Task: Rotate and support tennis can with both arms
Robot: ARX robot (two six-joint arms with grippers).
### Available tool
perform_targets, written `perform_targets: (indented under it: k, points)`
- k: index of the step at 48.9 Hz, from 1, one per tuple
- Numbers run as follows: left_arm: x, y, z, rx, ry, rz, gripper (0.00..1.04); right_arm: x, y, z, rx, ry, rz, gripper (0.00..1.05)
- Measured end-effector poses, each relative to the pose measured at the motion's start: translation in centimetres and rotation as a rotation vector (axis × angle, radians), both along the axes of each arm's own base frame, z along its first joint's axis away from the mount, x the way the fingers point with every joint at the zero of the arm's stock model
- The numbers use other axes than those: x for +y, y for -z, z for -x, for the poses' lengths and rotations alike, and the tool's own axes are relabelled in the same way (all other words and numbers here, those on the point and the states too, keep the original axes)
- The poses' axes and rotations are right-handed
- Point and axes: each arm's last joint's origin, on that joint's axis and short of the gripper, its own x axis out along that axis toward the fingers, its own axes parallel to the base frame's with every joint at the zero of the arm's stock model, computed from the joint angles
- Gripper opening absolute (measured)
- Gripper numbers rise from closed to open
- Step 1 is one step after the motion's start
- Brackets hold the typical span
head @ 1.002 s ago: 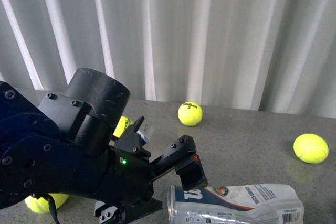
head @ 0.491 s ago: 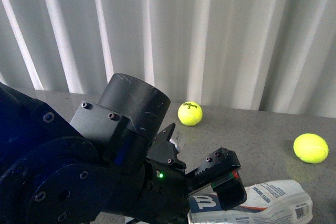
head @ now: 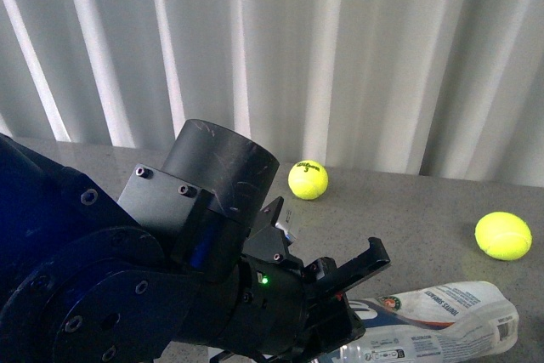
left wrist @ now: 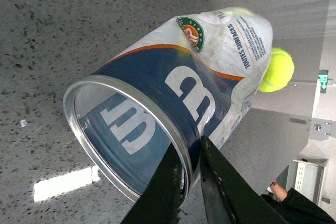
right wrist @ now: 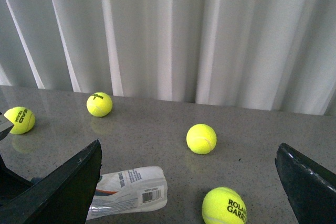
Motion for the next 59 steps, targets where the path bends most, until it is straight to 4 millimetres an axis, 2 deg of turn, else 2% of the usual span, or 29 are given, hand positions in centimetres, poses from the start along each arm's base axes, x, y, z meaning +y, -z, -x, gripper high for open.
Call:
perform_targets:
  k: [2,12,17,20,24,28,33,40,44,52,59]
  points:
    - [-0.1,-0.1,0.0,-0.001,0.001,0.009,0.05,0.0,0.0,0.0,0.000,0.000,0.000,0.98]
    - [0.0,-0.4,-0.2,-0.024,-0.005,0.014,0.05,0.0,0.0,0.0,0.000,0.000,0.000,0.98]
    - [1.2,-1.6,-0.5,-0.041,-0.001,-0.026,0.05,0.0,0.0,0.0,0.000,0.000,0.000,0.98]
    - [2.2,-3.3,-1.1,-0.080,0.006,-0.090,0.05,0.0,0.0,0.0,0.000,0.000,0.000,0.98]
    - [3.3,-7.2,-1.8,-0.174,0.063,-0.200,0.04,0.0,0.0,0.0,0.000,0.000,0.000,0.98]
    - [3.2,-11.2,-1.9,-0.296,0.180,-0.359,0.04,0.0,0.0,0.0,0.000,0.000,0.000,0.98]
    - [1.1,-15.5,-0.9,-0.411,0.447,-0.550,0.04,0.0,0.0,0.0,0.000,0.000,0.000,0.98]
    - [-2.5,-19.8,0.6,-0.540,0.782,-0.729,0.04,0.0,0.0,0.0,0.000,0.000,0.000,0.98]
    - [-3.9,-20.5,0.7,-0.591,0.917,-0.841,0.04,0.0,0.0,0.0,0.000,0.000,0.000,0.98]
    - [-4.9,-18.8,-0.7,-0.584,1.082,-1.020,0.04,0.0,0.0,0.0,0.000,0.000,0.000,0.98]
    - [-5.5,-18.2,-2.5,-0.586,1.161,-1.068,0.04,0.0,0.0,0.0,0.000,0.000,0.000,0.98]
